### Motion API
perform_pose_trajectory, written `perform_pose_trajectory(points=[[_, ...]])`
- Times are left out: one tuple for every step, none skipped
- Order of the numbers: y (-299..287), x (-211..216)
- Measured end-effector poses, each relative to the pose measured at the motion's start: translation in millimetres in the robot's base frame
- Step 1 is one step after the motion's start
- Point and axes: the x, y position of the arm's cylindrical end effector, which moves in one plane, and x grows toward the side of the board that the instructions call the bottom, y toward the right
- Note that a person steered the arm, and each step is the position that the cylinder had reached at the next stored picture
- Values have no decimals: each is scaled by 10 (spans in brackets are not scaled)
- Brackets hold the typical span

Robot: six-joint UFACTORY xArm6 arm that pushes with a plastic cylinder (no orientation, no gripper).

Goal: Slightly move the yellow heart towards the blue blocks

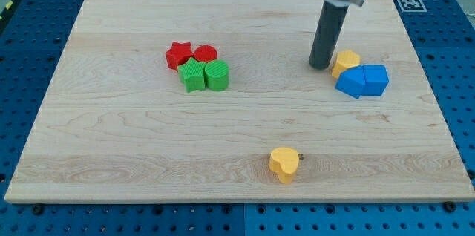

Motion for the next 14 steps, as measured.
perform_pose_trajectory(points=[[162, 33], [267, -41], [461, -151], [544, -169], [715, -350], [1395, -355], [1624, -4], [1799, 424], [1822, 649], [1822, 879], [1802, 1214], [1454, 1360], [1380, 1360], [1380, 1360]])
